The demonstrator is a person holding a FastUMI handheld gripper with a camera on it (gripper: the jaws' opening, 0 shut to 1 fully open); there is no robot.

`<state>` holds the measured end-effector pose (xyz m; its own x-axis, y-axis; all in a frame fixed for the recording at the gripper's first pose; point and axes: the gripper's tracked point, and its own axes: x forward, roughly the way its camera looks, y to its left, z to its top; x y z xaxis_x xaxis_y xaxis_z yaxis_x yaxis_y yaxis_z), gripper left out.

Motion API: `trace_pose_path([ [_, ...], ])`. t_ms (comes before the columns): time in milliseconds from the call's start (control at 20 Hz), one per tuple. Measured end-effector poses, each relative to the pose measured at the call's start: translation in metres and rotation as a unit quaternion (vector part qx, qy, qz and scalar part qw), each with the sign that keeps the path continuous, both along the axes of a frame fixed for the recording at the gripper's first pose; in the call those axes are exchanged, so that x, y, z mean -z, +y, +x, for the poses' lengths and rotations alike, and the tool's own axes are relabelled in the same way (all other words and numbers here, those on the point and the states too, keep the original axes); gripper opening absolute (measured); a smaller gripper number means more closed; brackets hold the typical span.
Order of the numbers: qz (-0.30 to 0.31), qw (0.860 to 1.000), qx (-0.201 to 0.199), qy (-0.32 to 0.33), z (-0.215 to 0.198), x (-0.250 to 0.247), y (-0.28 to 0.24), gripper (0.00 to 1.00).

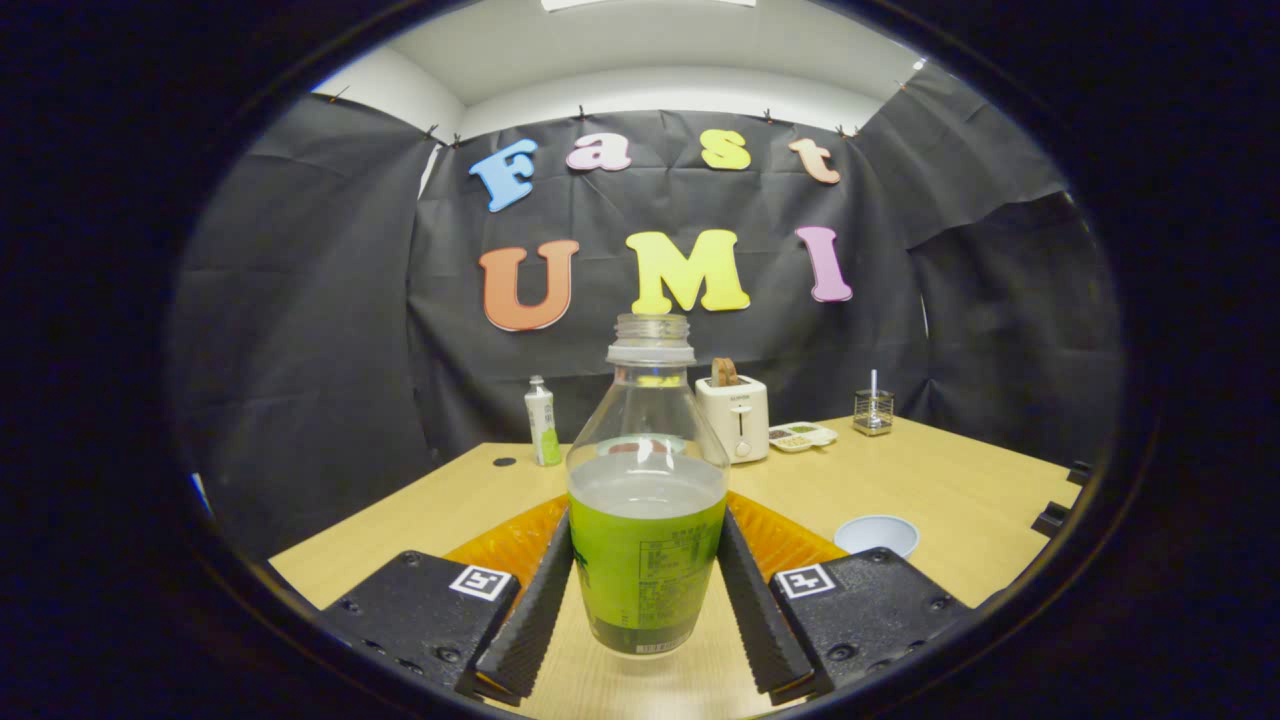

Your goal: Take the bottle from table, then pour the juice into the cup, finally place the bottle on the coaster

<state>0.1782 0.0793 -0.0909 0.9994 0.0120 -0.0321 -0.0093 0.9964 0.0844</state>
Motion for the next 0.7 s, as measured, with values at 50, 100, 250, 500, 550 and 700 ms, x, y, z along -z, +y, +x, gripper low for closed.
trace_pose_path([
  [50,0.014,1.000,-0.004,-0.001,-0.002,-0.005,-0.001,0.81],
  [100,0.030,1.000,-0.006,-0.001,-0.003,-0.009,-0.001,0.81],
  [250,0.081,0.997,-0.015,0.005,-0.004,-0.015,-0.002,0.81],
  [500,0.171,0.983,-0.063,0.017,0.005,-0.018,0.011,0.81],
  [550,0.191,0.979,-0.068,0.016,0.008,-0.020,0.011,0.81],
  [700,0.255,0.963,-0.082,0.018,0.014,-0.019,0.012,0.81],
])
